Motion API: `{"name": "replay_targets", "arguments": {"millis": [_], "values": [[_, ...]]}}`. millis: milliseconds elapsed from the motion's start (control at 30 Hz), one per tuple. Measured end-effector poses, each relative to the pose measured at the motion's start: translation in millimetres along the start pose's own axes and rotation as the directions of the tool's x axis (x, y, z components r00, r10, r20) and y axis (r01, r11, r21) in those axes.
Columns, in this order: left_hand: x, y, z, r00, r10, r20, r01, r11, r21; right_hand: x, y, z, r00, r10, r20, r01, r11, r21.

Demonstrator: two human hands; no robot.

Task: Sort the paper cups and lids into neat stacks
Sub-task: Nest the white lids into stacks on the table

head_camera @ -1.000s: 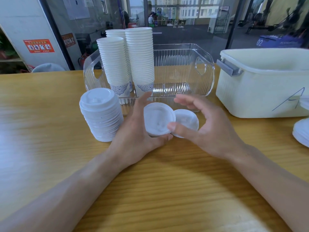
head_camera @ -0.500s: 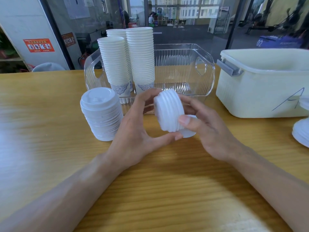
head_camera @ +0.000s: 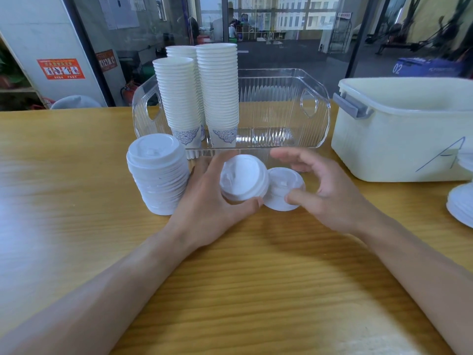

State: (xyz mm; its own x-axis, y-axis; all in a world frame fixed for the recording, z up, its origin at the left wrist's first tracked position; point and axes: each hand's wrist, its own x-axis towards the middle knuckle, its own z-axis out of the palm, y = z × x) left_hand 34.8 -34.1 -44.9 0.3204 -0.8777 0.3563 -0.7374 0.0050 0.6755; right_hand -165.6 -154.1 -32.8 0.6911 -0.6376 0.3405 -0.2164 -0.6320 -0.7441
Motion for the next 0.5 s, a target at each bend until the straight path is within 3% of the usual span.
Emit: {"name": "replay_targets", "arguments": {"millis": [133, 333, 500], "values": [[-1.2, 0.1, -0.3, 0.997, -0.073, 0.028, 0.07, 0.992, 0.108, 1.1, 1.5, -3.4, 0.984, 0.123, 0.13, -0.096, 0.975, -0.201], [-3.0, 6.4, -5.8, 0.989, -0.124, 0.075, 0.103, 0.966, 0.238, 5.8, 12.6, -3.3, 0.978, 0.183, 0.102, -0.149, 0.949, -0.279], [-2.6, 10.9, -7.4, 0.973, -0.077, 0.218, 0.054, 0.993, 0.109, 8.1, 16.0, -13.7, 0.969, 0.225, 0.104, -0.184, 0.933, -0.309]]}}
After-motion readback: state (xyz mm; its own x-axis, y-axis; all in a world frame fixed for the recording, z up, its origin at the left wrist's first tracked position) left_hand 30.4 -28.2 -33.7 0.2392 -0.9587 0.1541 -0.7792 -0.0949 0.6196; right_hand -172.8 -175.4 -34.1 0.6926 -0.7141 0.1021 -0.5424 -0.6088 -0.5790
